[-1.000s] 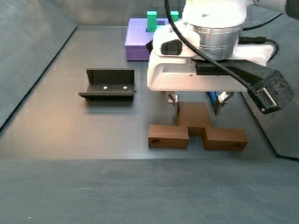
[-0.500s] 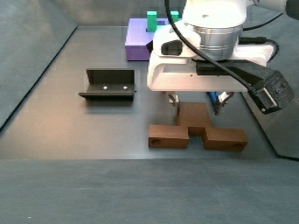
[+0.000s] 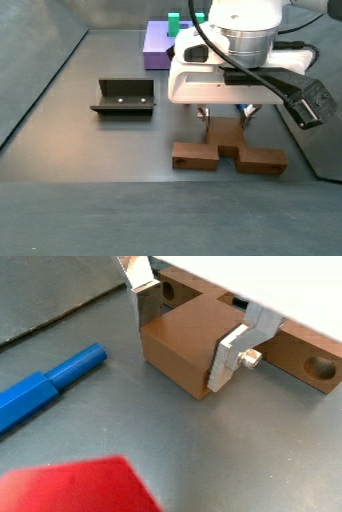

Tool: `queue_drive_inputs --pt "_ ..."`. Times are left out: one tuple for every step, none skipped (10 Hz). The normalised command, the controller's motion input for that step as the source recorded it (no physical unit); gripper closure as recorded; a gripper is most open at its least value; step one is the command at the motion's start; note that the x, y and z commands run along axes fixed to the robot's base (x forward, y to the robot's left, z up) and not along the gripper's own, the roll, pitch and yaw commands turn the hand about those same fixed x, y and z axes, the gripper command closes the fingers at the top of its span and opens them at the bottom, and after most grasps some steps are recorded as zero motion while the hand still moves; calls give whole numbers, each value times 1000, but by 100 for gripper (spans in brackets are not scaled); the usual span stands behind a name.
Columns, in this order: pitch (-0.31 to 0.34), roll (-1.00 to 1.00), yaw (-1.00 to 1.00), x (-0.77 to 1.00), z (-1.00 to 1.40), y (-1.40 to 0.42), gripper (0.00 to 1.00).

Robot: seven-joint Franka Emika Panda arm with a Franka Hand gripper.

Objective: Pick up the brown object. Move up. Place the brown object on the fixture. Regrasp the brown object. Move to above the board. Insert the brown object.
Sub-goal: Pick up the brown object.

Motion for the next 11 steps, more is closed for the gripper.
queue_drive_inputs --pt "0 0 0 0 0 0 100" --pt "0 0 0 0 0 0 100" --pt "0 0 0 0 0 0 100" --pt "0 0 0 0 0 0 100" --pt "0 0 0 0 0 0 100" --pt "0 0 0 0 0 0 100" --pt "0 0 0 0 0 0 100" --pt "0 0 0 0 0 0 100" --pt "0 0 0 0 0 0 100" --pt "0 0 0 0 0 0 100" --pt "0 0 0 0 0 0 100"
